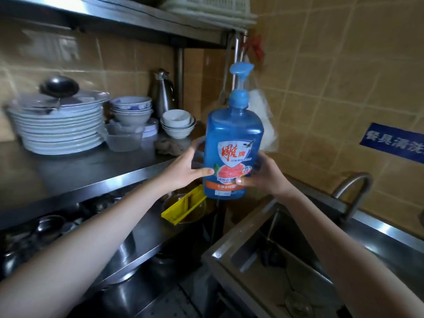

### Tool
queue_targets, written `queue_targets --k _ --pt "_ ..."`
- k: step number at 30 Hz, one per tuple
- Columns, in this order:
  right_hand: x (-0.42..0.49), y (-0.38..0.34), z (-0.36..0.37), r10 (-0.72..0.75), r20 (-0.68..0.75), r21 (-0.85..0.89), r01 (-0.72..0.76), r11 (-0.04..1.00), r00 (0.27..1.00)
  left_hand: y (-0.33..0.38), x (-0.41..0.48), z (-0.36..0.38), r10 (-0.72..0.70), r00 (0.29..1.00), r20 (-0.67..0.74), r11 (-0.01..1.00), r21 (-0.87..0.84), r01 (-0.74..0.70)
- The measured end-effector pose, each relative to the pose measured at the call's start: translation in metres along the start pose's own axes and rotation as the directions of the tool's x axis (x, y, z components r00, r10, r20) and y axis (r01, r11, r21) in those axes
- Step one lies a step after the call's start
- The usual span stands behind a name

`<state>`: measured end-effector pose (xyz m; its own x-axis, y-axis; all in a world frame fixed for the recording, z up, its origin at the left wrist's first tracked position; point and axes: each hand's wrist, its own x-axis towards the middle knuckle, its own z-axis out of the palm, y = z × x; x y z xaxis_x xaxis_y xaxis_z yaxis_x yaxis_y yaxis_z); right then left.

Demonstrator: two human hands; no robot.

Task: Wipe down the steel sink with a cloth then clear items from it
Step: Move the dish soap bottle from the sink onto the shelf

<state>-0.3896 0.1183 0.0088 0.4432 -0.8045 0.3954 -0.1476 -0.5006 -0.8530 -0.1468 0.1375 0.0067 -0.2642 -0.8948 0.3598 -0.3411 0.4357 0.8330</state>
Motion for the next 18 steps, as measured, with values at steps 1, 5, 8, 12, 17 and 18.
queue_targets --k 1,5,8,12,17,18 --pt "0.005 -0.004 0.009 -0.014 0.019 0.015 0.014 1.000 1.000 0.000 -0.006 -0.009 -0.007 1.000 -0.015 1.000 0.009 0.007" --pt "0.022 -0.011 0.036 -0.038 0.078 0.059 0.034 0.998 0.996 -0.004 -0.022 -0.039 -0.017 0.998 -0.060 0.999 0.037 0.020" --pt "0.037 -0.011 0.049 -0.032 0.099 0.055 0.027 0.998 0.995 -0.007 -0.030 -0.055 -0.039 0.994 -0.104 0.997 0.062 0.045" --pt "0.062 -0.004 0.065 -0.029 0.155 0.067 0.019 0.998 0.987 -0.011 -0.040 -0.072 -0.076 0.984 -0.162 0.990 0.107 0.094" --pt "0.100 0.007 0.094 -0.036 0.225 0.117 0.009 0.993 0.974 -0.029 -0.042 -0.099 -0.108 0.962 -0.250 0.976 0.156 0.150" --pt "0.110 0.008 0.101 -0.041 0.240 0.132 0.009 0.991 0.970 -0.033 -0.042 -0.106 -0.121 0.953 -0.276 0.971 0.165 0.171"
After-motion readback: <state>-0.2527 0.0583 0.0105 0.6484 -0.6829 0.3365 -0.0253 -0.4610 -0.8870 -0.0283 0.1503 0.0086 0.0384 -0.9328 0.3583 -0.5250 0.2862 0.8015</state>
